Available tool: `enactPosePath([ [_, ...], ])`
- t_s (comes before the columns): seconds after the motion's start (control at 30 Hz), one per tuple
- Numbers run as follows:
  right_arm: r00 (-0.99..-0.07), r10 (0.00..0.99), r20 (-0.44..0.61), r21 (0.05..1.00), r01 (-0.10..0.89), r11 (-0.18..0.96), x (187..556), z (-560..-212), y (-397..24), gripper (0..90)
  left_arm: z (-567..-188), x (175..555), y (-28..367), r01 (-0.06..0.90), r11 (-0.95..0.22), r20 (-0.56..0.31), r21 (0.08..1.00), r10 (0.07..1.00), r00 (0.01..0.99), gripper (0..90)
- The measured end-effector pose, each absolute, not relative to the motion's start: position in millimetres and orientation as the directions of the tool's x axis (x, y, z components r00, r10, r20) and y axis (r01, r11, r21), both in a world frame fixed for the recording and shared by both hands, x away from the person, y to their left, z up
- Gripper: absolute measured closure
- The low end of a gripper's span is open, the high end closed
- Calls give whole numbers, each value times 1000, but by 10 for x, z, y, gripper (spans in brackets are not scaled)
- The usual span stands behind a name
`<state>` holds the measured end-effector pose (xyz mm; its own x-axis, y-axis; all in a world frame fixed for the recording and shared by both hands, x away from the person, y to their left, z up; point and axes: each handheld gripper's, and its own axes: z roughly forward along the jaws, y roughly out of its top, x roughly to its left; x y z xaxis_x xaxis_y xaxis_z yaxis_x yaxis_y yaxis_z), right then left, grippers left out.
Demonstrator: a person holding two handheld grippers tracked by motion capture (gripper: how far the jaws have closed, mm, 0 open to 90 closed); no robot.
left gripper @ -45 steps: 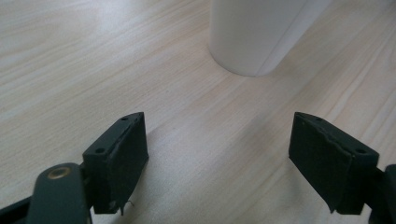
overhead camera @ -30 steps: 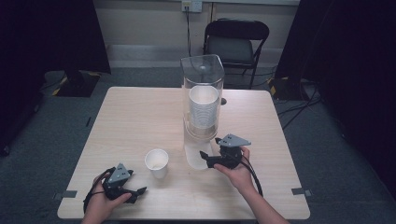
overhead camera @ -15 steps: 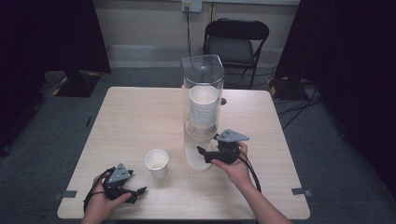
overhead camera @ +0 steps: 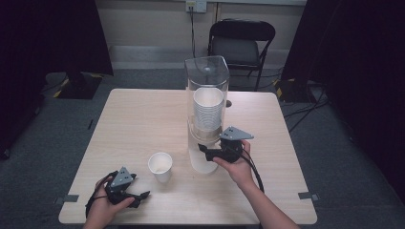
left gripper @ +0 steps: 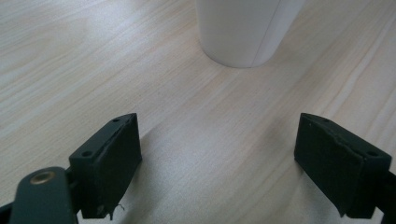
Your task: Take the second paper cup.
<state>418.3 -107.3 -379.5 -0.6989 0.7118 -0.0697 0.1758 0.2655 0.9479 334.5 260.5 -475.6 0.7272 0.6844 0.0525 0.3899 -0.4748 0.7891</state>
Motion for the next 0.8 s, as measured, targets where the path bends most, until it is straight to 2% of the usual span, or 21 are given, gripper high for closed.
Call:
enactPosePath([
  [0.23, -697, 713, -74, 952, 163, 258, 4221, -3745, -1010, 235, -4756, 3345, 2605, 390, -475, 53, 789, 684, 727, 141],
  [0.43, -705, 704, -82, 954, 149, 261, 4237, -3736, -982, 322, -4757, 3346, 2604, 390, -474, 52, 789, 685, 727, 142],
  [0.8, -712, 694, -110, 967, 85, 241, 4226, -3842, -1016, 339, -4756, 3350, 2602, 391, -475, 54, 788, 686, 726, 141],
])
